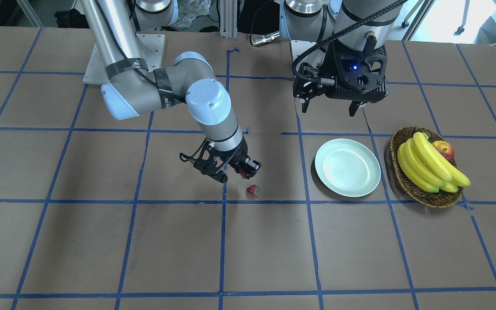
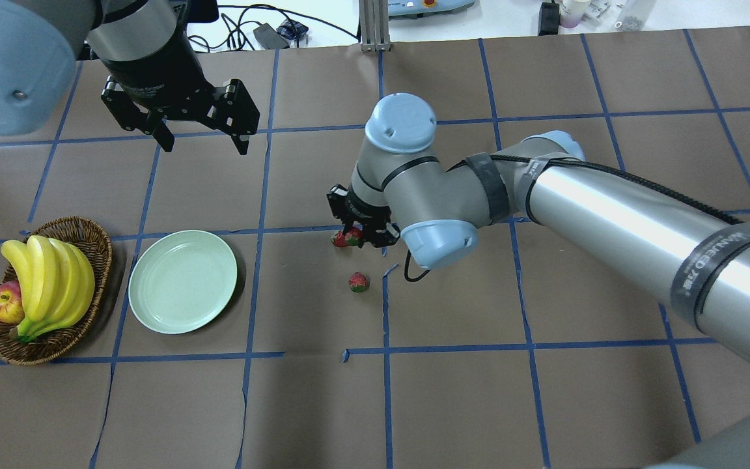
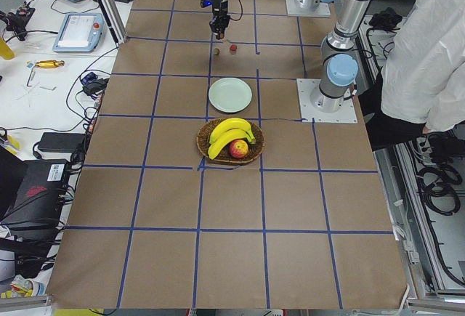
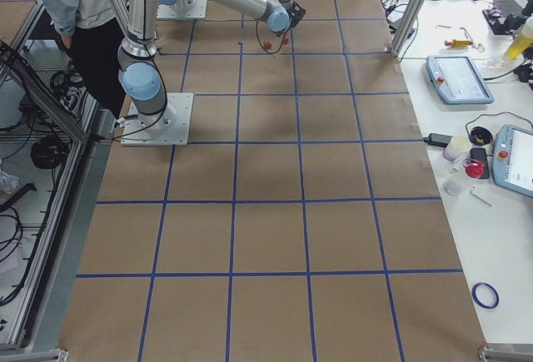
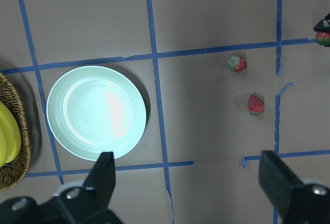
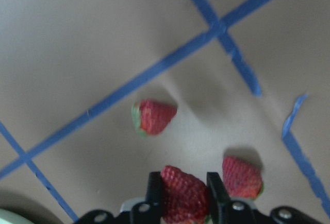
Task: Collect all strawberries into plate
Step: 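Carry the strawberry and release it beside the other two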
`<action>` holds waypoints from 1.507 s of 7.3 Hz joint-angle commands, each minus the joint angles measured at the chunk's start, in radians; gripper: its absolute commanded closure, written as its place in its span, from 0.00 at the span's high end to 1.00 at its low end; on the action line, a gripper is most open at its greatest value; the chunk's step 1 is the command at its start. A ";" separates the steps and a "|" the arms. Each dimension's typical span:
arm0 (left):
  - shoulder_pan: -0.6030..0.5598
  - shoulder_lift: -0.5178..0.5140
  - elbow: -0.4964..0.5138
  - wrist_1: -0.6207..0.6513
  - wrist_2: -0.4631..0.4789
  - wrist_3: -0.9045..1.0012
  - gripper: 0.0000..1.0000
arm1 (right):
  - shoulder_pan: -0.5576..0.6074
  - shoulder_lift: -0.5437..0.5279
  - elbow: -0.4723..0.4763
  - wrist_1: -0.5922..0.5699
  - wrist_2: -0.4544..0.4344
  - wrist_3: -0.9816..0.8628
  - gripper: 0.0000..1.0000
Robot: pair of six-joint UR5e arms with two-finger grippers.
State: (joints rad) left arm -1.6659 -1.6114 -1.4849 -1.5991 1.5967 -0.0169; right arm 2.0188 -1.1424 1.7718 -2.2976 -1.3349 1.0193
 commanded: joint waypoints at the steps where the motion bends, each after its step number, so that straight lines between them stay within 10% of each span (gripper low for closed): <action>1: 0.000 0.001 0.000 0.001 -0.001 0.000 1.00 | 0.115 0.039 0.003 0.013 -0.004 -0.044 0.00; 2: 0.000 -0.001 0.000 -0.001 -0.001 0.000 1.00 | 0.121 0.056 -0.003 0.009 -0.004 -0.047 0.06; 5: 0.000 0.001 0.000 0.001 -0.001 0.000 1.00 | 0.120 0.049 -0.008 -0.002 -0.064 -0.070 0.93; 8: 0.000 0.001 0.000 -0.001 -0.001 0.000 1.00 | 0.085 -0.043 0.008 0.015 -0.168 -0.210 1.00; 11: 0.000 0.001 0.000 0.001 -0.001 0.000 1.00 | -0.180 -0.243 0.009 0.405 -0.270 -0.706 1.00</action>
State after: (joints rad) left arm -1.6659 -1.6106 -1.4849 -1.5996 1.5954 -0.0169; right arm 1.9587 -1.2893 1.7867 -2.0720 -1.5822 0.5400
